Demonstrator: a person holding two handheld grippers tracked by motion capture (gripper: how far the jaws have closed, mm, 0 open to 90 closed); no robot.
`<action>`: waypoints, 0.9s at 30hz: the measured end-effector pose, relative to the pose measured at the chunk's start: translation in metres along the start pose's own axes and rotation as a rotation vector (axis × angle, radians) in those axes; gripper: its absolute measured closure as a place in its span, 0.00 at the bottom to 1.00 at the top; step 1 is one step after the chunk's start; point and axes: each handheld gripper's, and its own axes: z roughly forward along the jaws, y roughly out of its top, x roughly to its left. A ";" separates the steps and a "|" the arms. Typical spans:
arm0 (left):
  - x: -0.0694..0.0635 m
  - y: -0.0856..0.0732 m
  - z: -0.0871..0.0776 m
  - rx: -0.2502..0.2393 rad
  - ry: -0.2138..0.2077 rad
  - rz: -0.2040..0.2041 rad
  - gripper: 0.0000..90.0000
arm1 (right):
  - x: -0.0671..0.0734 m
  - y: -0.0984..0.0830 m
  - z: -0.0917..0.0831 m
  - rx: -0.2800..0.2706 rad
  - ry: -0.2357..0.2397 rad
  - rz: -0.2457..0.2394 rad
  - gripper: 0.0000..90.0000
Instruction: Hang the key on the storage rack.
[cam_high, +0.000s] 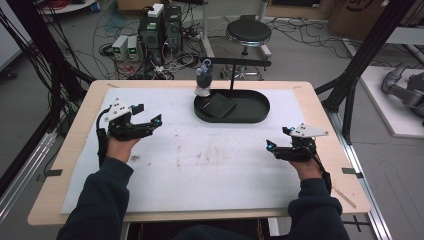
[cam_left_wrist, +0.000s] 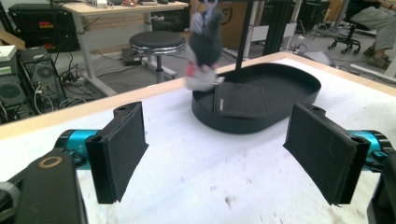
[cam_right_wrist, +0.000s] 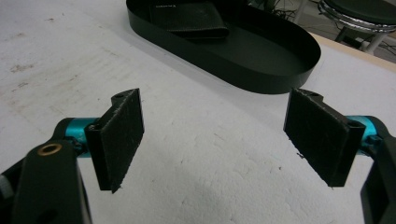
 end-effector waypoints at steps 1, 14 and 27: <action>-0.001 -0.004 -0.003 0.000 0.000 -0.003 0.22 | 0.001 0.000 0.000 0.001 -0.001 -0.003 0.23; -0.001 -0.028 -0.016 0.021 0.008 -0.005 0.22 | 0.007 -0.001 -0.001 0.004 -0.011 -0.006 0.23; 0.005 -0.033 -0.018 0.023 0.030 -0.017 0.22 | 0.006 -0.004 -0.001 0.013 -0.017 -0.007 0.23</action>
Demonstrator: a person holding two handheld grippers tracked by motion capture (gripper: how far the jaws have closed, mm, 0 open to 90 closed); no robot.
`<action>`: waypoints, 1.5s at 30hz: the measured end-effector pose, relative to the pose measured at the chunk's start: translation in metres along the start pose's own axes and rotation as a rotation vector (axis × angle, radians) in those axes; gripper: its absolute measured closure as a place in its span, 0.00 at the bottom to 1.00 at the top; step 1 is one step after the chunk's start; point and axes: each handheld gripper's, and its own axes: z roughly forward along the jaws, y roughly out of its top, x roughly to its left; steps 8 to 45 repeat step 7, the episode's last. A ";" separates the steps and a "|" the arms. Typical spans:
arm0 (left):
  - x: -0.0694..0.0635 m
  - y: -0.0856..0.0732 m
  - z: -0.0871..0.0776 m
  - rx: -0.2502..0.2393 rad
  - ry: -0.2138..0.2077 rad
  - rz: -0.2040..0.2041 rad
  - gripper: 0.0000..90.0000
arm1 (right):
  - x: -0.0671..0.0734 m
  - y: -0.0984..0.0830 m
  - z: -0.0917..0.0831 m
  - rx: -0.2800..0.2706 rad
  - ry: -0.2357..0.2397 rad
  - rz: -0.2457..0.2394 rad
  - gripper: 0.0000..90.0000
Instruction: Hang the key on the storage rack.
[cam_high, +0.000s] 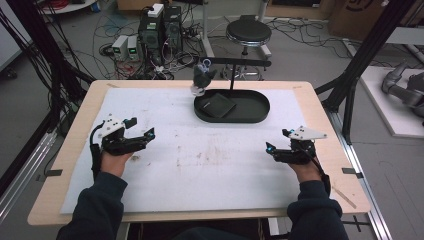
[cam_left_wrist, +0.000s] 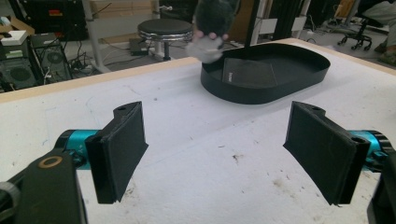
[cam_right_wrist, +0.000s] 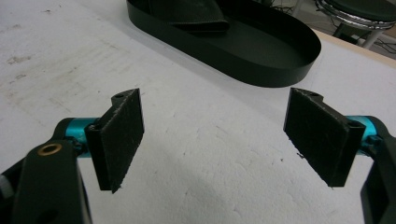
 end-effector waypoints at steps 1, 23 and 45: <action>0.000 0.000 0.000 0.000 0.003 -0.002 0.22 | 0.000 0.000 0.000 0.000 -0.001 0.000 0.23; 0.000 -0.001 0.002 0.003 0.006 0.000 0.22 | -0.004 -0.002 0.001 0.005 -0.006 0.010 0.23; 0.000 -0.001 0.002 0.003 0.006 0.000 0.22 | -0.004 -0.002 0.001 0.005 -0.006 0.010 0.23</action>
